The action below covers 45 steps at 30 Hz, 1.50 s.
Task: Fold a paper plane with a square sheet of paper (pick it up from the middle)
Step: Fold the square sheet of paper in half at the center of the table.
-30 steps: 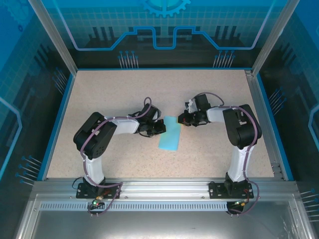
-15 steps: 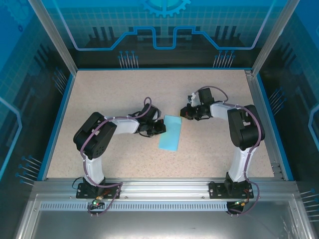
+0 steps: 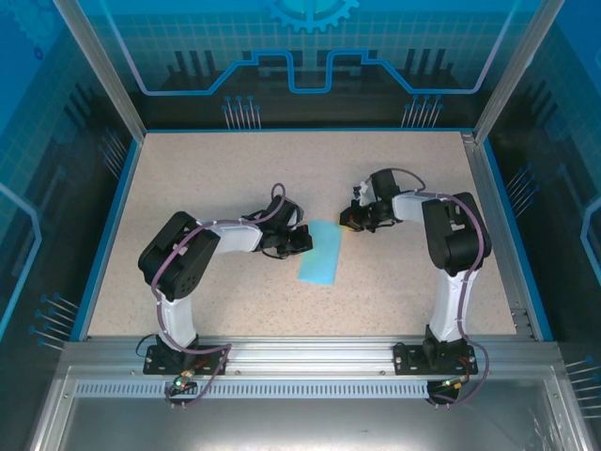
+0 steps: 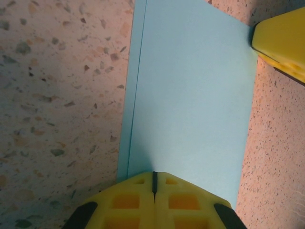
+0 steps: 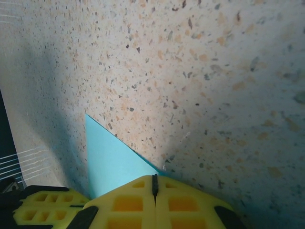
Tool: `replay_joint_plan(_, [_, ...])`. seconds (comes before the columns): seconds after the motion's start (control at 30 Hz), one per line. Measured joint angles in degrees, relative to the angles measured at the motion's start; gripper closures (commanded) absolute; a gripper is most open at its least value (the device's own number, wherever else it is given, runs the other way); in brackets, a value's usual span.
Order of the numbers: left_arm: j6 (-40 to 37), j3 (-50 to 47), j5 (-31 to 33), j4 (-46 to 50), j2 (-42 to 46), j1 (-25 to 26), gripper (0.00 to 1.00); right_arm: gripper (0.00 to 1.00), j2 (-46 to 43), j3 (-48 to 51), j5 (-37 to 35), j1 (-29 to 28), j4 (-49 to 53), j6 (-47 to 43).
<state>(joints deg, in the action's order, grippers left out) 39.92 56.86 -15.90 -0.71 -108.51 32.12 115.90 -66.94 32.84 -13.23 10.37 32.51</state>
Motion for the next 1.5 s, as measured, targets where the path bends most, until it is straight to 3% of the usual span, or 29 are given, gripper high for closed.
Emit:
replay_joint_plan(0.7, [0.02,0.0,0.0,0.04,0.0,0.0,1.0,0.98,3.54,-2.89,3.17,0.33,0.22,4.11])
replay_joint_plan(0.97, [0.02,0.07,0.0,0.17,0.0,0.0,1.0,0.97,-0.85,-2.08,0.96,0.28,2.73,3.89])
replay_joint_plan(1.2, [0.09,0.11,-0.02,0.17,0.0,0.0,1.0,0.96,-13.94,7.17,0.61,-1.16,-0.74,5.01])
replay_joint_plan(1.5, [0.09,0.11,-0.02,0.22,0.0,0.0,1.0,0.95,-18.75,22.18,0.59,-10.51,-7.82,10.71])
